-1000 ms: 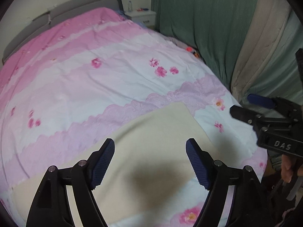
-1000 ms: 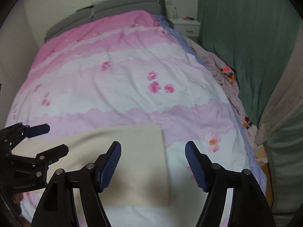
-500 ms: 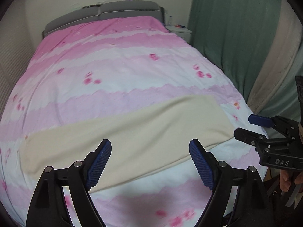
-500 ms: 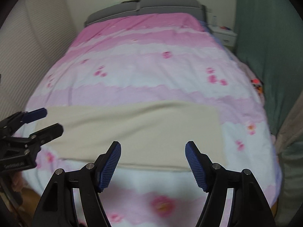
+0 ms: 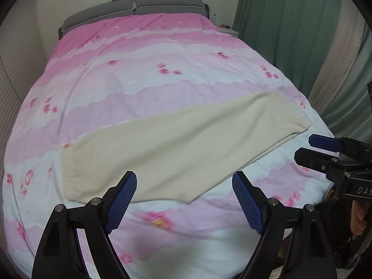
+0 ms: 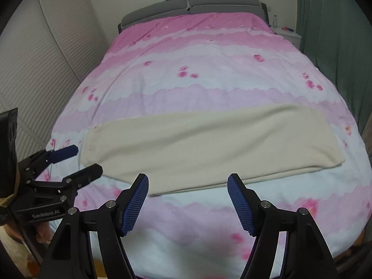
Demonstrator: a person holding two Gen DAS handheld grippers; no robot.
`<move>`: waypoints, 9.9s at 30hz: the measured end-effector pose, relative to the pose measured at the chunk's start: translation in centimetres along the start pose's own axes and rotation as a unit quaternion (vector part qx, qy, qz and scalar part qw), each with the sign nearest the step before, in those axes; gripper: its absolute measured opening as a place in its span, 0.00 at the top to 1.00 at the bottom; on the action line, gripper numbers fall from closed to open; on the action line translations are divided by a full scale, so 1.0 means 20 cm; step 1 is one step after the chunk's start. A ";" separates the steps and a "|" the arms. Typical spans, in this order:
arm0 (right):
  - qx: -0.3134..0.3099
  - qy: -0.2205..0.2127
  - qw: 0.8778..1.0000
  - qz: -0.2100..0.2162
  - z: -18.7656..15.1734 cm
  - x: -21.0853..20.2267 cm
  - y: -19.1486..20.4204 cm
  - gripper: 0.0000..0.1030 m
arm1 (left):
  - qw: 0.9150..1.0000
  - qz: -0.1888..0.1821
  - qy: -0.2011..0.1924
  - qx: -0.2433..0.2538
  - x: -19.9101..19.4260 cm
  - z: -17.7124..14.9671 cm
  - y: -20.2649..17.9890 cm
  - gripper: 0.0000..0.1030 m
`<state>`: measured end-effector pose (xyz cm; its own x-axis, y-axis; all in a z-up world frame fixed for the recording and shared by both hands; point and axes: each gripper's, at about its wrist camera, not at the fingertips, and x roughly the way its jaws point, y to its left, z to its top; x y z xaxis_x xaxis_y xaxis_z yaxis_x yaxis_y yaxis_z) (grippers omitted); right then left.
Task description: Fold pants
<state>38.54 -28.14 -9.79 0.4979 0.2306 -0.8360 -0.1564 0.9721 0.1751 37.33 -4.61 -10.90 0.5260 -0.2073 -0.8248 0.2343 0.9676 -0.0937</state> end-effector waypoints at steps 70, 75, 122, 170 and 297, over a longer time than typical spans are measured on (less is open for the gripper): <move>-0.084 0.155 0.984 0.034 0.37 1.29 1.31 0.32 | 0.958 -0.130 0.077 -0.245 1.03 0.08 1.96 0.90; -0.083 0.154 0.984 0.020 0.37 1.32 1.30 0.32 | 0.961 -0.107 0.110 -0.231 1.15 0.06 1.95 0.87; 0.095 0.209 0.973 0.023 -0.28 1.18 0.46 0.43 | 0.911 -0.033 0.121 -0.393 0.89 -0.33 1.44 0.59; 0.162 -0.012 0.986 -0.041 -0.17 -0.12 -1.03 0.49 | 0.996 -0.040 -0.007 0.079 0.38 0.29 -1.23 0.20; 0.272 -0.055 0.960 -0.030 0.23 0.20 -2.32 0.84 | 0.905 -0.165 0.125 0.372 1.66 1.82 -2.30 0.80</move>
<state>51.64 -72.15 -18.92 0.5845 0.1476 -0.7979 0.3287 0.8559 0.3992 73.73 -61.21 -13.63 0.1471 -0.3374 -0.9298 0.8794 0.4750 -0.0332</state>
